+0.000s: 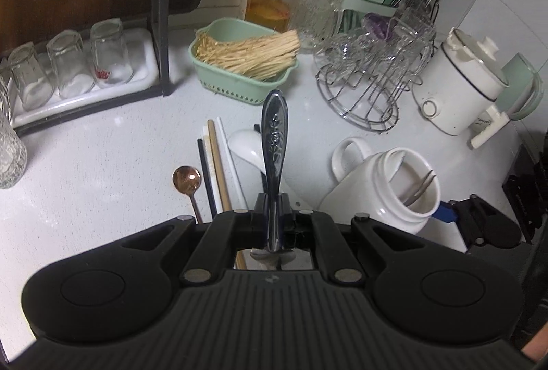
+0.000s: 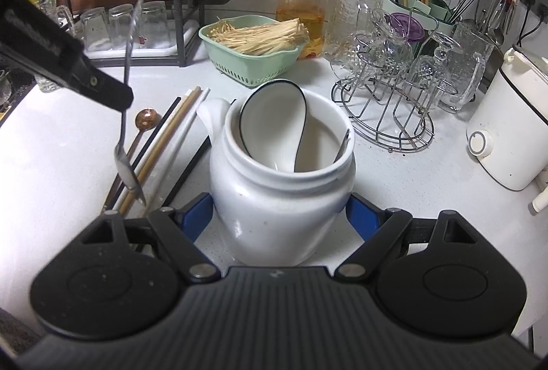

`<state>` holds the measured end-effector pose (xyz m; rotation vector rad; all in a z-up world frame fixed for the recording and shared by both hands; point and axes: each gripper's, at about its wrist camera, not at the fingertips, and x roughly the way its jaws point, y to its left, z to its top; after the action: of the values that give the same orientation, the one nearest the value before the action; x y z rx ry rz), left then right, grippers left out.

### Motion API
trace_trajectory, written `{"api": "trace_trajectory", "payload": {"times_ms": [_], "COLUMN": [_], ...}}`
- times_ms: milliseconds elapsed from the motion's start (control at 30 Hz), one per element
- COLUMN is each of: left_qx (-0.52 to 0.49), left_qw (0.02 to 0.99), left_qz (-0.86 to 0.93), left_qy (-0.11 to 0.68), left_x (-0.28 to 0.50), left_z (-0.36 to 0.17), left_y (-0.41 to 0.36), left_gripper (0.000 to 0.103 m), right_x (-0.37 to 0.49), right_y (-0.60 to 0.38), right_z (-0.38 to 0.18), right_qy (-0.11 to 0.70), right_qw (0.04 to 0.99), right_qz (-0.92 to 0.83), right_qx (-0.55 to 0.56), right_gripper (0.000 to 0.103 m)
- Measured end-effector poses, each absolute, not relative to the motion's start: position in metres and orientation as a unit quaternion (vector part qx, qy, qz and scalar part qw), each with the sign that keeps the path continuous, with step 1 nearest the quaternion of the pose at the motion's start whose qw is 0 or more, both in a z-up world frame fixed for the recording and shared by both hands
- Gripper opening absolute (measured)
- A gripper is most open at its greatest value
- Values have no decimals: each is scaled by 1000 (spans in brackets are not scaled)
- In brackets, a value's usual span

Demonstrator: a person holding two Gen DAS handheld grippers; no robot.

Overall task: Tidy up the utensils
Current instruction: 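Lift the ornate silver spoon with the left tool and lower it into the jar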

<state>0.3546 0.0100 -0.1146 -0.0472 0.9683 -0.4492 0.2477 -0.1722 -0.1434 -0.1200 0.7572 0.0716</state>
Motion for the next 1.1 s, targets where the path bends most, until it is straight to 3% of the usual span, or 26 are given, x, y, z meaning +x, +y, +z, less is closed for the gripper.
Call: {"api": "trace_trajectory", "payload": {"times_ms": [767, 1100], "left_qx": [-25, -5], "left_qw": [876, 856], "left_qz": [-287, -329], "left_qy": [386, 399], "left_x": [342, 350], "left_z": [-14, -19], "left_y": [-4, -40], "left_gripper": [6, 6], "right_x": [252, 251], "right_y": [-166, -164], "right_z": [-145, -146], "right_qy": [366, 361], "right_qw": [928, 929], "right_qz": [40, 40], "right_qx": [-64, -62], "right_gripper": [87, 87]}}
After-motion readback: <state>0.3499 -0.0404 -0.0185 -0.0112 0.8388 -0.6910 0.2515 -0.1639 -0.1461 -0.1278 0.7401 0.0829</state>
